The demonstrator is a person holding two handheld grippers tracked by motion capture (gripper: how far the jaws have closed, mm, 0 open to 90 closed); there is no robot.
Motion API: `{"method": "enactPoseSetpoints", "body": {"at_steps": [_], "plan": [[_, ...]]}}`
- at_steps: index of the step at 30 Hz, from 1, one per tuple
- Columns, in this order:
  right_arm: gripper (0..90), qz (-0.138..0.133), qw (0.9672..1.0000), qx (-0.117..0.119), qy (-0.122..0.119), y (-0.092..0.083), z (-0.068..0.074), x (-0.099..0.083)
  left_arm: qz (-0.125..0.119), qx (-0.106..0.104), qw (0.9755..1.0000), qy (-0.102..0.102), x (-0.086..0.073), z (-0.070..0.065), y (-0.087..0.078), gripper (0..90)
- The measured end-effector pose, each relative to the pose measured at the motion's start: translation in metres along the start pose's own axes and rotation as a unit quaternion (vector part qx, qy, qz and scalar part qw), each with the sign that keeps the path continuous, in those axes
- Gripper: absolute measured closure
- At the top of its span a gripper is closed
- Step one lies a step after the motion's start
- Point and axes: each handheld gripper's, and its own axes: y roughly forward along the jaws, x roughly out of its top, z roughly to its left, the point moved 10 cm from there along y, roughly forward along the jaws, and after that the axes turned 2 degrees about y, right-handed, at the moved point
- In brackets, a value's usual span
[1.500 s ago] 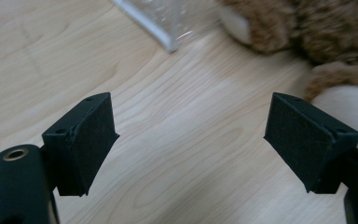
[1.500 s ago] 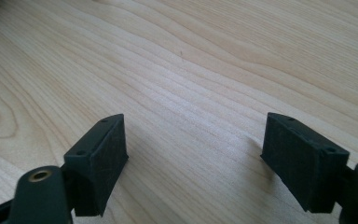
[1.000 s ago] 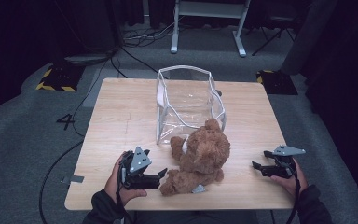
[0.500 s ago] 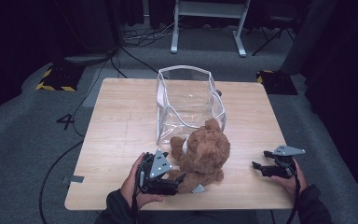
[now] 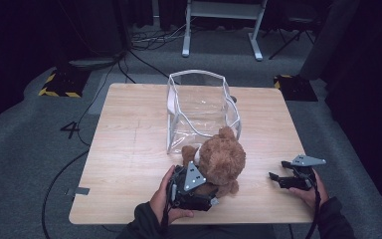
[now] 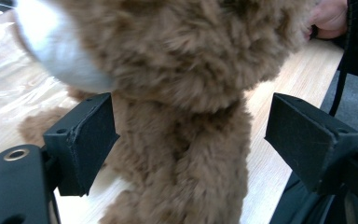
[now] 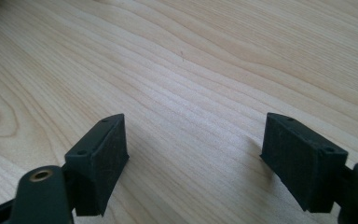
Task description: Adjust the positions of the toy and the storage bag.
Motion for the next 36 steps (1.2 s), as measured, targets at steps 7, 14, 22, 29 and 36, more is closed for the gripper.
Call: {"method": "enactPoseSetpoints", "body": {"at_steps": [7, 14, 22, 29, 36], "plan": [[22.3, 0.0, 1.0, 0.0, 0.0, 0.0, 0.0, 0.0, 0.03, 0.027, 0.9992, -0.003, 0.002, -0.004, 0.02, 17.1], [22.3, 0.0, 1.0, 0.0, 0.001, 0.0, 0.0, 0.0, 0.043, 0.061, 0.9971, -0.017, 0.003, 0.001, 0.043, 15.7], [22.5, 0.0, 1.0, 0.0, 0.0, 0.0, 0.0, 0.0, 0.059, 0.097, 0.993, 0.035, -0.008, 0.01, 0.064, 17.3], [23.3, 0.0, 1.0, 0.001, -0.002, 0.0, 0.001, 0.0, 0.067, 0.092, 0.9917, 0.059, -0.014, 0.015, 0.061, 34.7], [23.7, -0.017, 0.9998, 0.006, 0.013, -0.006, 0.001, 0.012, 0.063, 0.085, 0.9926, 0.059, -0.03, 0.026, 0.039, 50.9]]}}
